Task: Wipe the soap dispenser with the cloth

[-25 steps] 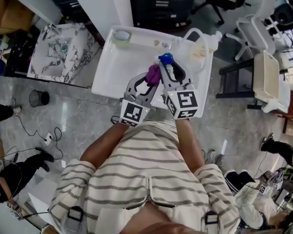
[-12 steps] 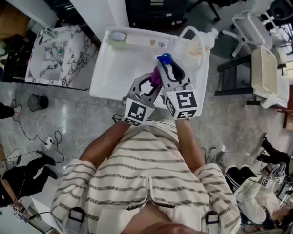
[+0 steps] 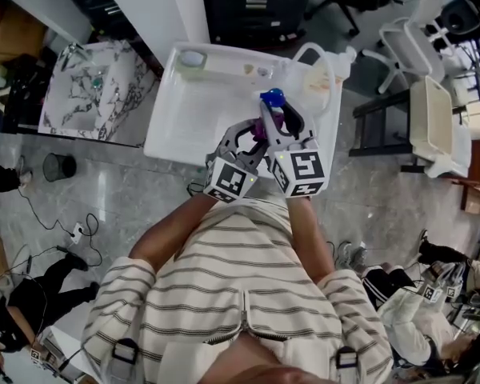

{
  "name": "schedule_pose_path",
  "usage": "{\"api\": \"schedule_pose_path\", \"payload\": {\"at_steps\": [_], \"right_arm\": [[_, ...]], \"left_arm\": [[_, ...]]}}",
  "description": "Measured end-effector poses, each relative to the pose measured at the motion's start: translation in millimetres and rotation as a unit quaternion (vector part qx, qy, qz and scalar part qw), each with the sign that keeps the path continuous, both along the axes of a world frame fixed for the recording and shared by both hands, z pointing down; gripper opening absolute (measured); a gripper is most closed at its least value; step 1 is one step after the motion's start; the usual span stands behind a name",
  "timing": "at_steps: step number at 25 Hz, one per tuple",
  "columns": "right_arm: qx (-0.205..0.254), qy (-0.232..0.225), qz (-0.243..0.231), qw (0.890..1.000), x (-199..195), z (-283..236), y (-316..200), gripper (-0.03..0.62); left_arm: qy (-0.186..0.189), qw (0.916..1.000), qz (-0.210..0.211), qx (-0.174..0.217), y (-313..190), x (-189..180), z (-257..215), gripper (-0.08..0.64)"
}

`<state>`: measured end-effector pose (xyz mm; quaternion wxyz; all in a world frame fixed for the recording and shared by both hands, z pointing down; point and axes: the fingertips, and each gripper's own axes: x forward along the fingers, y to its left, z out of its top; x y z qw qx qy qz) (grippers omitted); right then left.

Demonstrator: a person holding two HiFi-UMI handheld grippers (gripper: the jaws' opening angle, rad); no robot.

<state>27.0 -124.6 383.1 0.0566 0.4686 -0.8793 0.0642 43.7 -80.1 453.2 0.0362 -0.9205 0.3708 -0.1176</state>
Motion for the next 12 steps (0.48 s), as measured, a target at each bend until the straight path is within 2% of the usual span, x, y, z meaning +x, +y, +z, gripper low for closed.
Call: {"api": "schedule_pose_path", "payload": {"at_steps": [12], "right_arm": [[-0.006,-0.008,0.000,1.000,8,-3,5,0.132]], "left_arm": [[-0.017,0.9995,0.005,-0.028,3,4,26,0.121]]}}
